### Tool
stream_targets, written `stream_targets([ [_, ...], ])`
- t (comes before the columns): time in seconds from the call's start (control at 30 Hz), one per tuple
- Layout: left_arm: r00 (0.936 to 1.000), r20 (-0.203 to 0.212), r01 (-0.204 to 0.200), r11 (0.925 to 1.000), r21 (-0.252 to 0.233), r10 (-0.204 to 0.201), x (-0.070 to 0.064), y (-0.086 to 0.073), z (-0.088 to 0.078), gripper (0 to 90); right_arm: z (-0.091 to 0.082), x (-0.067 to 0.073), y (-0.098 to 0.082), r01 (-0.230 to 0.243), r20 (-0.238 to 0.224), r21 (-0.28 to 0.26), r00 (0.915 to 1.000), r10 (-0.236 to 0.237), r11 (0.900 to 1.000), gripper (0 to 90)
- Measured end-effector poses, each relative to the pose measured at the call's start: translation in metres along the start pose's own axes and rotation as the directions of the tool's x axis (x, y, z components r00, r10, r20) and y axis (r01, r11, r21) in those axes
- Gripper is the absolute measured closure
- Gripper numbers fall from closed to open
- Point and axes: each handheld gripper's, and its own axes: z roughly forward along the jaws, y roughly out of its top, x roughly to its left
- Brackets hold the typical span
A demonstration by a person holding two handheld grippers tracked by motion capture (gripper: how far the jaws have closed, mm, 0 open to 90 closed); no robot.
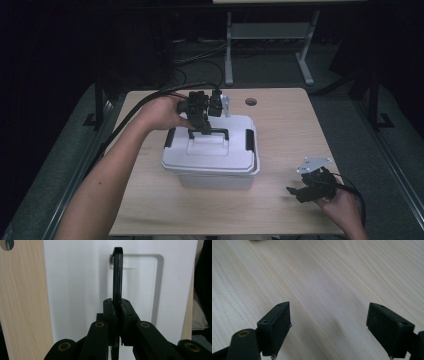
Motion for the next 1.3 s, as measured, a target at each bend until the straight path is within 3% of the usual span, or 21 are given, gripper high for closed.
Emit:
stream_targets([
  [0.67, 0.9999, 0.002, 0.011, 0.9999, 0.0, -0.011, 0.007, 0.014, 0.013, 84.9, 0.002, 0.0, 0.001, 0.002, -0.006, 0.001, 1.0, -0.002, 1.0, 18.9],
  [1.3, 0.9996, 0.011, 0.026, 0.9995, 0.018, -0.026, 0.007, 0.018, 0.021, 84.8, 0.002, 0.001, 0.001, 0.004, -0.011, 0.003, 0.9999, -0.004, 1.0, 18.7],
])
